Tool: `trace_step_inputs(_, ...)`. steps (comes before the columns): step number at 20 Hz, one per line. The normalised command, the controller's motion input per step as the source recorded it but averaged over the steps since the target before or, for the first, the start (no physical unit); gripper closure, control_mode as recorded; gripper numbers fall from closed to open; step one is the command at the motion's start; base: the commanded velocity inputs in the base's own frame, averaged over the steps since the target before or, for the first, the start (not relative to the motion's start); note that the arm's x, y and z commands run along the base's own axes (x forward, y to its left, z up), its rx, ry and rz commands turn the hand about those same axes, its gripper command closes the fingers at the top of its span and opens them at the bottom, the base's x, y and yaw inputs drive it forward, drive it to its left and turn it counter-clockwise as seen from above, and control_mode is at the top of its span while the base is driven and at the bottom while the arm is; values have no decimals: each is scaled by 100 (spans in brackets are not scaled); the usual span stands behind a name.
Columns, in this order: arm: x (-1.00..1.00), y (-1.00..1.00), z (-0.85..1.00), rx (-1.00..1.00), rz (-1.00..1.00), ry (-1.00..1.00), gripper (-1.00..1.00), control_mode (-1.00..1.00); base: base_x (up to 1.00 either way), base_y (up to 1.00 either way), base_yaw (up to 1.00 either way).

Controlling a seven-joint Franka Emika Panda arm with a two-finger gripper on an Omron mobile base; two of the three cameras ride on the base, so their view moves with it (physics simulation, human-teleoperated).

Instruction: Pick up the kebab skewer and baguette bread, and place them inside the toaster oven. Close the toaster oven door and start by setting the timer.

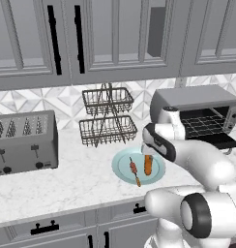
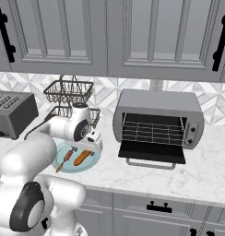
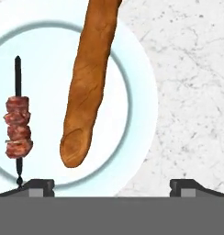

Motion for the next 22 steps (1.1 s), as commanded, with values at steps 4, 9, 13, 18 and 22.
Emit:
trace_step_inputs(4,23,3,-19,1,-1,16,-100,-100,0,0,0)
trace_step_inputs(9,-2,9,-12,0,-3,13,-100,-100,0,0,0)
trace_step_inputs(13,-15,26,-25,0,-7,7,-100,-100,0,0,0)
trace_step_inputs(18,-25,26,-21,0,-10,5,-100,-100,0,0,0)
trace_step_inputs(22,6,0,-4,0,-14,1,-100,-100,0,0,0)
